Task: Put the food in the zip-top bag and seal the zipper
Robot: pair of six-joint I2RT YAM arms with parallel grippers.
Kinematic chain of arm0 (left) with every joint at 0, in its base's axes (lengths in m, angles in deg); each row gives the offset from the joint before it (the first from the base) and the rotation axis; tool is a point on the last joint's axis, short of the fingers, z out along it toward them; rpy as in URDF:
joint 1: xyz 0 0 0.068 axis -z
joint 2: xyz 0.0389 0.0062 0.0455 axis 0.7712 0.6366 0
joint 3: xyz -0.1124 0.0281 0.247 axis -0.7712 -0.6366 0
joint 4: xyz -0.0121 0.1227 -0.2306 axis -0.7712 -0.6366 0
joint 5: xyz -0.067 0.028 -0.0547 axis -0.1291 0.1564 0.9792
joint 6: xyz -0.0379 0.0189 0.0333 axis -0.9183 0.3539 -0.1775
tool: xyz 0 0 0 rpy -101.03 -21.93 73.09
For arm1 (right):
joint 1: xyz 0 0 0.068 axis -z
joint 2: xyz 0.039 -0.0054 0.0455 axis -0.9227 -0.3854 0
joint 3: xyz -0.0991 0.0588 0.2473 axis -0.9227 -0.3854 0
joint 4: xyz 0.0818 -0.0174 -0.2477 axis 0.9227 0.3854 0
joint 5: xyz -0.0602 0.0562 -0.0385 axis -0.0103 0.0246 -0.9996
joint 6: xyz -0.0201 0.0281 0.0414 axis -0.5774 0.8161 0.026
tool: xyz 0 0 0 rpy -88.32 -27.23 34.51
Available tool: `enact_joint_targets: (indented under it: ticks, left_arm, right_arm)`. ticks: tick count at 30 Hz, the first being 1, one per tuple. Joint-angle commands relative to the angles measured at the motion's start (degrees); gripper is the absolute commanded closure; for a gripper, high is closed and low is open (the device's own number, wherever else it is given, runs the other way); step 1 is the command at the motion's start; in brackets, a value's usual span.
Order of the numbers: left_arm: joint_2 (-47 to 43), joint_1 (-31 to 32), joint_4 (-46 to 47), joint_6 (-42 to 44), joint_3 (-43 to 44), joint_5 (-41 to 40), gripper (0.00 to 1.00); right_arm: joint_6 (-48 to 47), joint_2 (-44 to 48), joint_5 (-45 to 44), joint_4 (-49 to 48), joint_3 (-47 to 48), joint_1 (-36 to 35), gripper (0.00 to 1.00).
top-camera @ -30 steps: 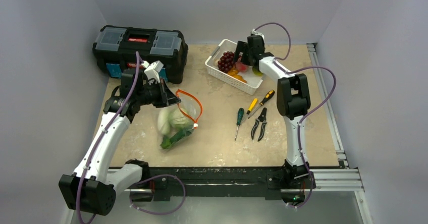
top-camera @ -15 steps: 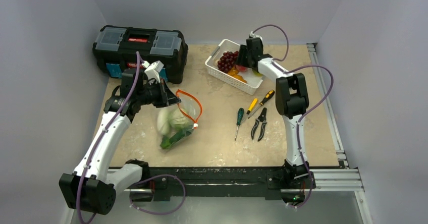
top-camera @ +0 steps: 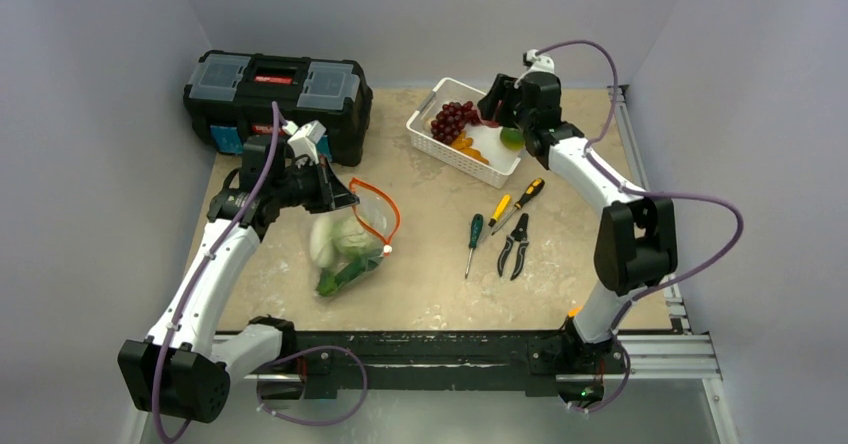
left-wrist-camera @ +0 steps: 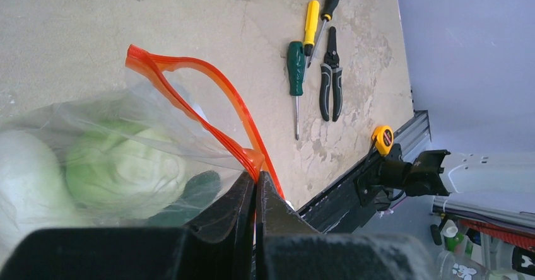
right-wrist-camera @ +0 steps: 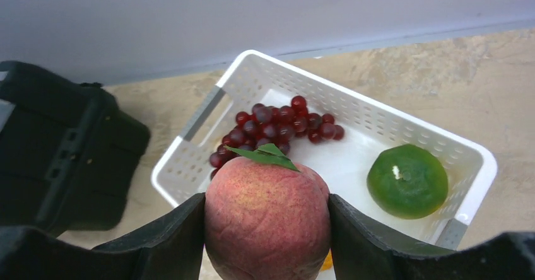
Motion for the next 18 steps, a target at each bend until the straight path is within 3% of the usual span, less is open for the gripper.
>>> enact_joint_targets:
  ticks: [1,11,18]
  left_arm:
    - [-0.13,0.28,1.85,0.03,1.43,1.66,1.00]
    - [-0.29,0.26,1.67,0.11,1.48,1.35,1.00]
    - [-0.63,0.26,1.64,0.13,1.44,1.48,1.00]
  right_arm:
    - [2.41,4.36,10.72,-7.30,-7.93,-0.62,1.00]
    - [-0.95,11.77,14.62,-8.03,-13.72,-11.81,1.00]
    - [2.57,14.36,36.43,-20.49,-19.16,-16.81,1.00]
